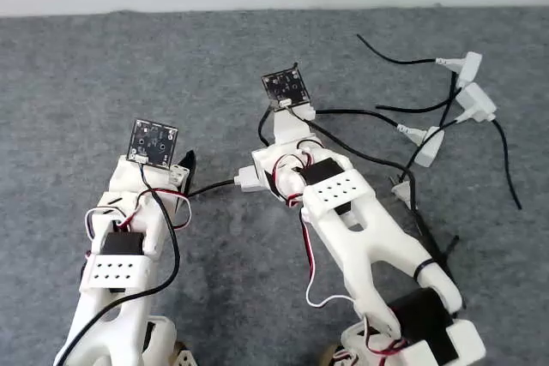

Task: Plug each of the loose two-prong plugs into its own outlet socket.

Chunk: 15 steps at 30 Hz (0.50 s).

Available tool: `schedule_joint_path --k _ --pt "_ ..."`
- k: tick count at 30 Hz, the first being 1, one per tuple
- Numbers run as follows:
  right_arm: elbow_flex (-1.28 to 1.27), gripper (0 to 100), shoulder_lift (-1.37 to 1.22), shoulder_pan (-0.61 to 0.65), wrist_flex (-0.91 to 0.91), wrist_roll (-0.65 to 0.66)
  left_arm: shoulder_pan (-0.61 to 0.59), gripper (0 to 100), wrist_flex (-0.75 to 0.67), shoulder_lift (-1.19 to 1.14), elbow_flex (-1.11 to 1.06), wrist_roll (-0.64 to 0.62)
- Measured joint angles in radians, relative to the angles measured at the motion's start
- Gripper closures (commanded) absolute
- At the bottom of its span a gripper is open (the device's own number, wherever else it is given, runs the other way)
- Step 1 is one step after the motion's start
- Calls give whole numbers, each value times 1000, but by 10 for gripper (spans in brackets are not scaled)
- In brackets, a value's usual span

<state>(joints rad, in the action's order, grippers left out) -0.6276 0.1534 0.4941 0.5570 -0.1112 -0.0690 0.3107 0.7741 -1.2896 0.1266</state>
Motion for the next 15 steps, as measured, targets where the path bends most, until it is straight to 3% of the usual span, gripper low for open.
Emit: schedule_joint_path --k 15 --pt "2 991 -64 8 -20 0 0 797 0 0 0 0"
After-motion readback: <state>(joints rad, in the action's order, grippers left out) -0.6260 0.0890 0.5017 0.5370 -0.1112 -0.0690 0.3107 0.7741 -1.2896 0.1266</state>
